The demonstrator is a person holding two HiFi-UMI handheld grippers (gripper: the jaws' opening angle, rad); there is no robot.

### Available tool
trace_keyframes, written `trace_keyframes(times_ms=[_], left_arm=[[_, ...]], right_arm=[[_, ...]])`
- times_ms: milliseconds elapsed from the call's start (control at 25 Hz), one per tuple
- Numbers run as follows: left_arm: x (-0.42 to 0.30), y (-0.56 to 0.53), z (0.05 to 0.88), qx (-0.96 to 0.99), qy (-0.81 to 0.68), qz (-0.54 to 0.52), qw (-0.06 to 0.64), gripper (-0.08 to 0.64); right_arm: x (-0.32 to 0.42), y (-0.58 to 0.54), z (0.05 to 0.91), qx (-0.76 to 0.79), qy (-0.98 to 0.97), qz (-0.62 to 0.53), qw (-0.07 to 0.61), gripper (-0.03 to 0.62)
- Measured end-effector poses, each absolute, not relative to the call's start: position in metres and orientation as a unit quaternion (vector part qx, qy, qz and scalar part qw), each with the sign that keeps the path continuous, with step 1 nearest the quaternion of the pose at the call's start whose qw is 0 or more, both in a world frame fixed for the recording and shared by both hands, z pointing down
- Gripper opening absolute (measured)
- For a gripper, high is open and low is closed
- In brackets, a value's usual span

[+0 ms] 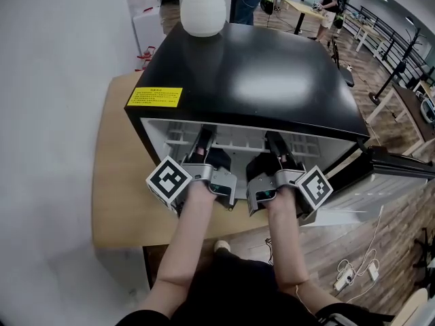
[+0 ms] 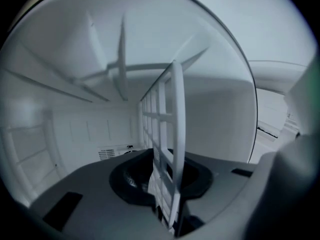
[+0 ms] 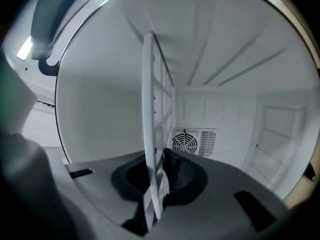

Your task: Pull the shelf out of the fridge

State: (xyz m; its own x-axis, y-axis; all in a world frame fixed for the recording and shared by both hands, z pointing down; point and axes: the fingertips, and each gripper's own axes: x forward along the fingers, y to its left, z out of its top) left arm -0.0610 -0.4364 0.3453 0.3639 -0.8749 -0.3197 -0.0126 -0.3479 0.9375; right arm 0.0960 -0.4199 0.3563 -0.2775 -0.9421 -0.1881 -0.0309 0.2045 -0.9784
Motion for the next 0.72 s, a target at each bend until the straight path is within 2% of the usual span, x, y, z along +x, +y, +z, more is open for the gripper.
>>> trace_keyframes(times_ms=[720], left_arm=[[-0.0613,-0.4360,0.3510,0.665,-0.333,-0.458,0.486,0.057]], right_arm=[[0.0955,-0.4194,0.3588,-0.389,0.615,-0.507,0.463,0.014]])
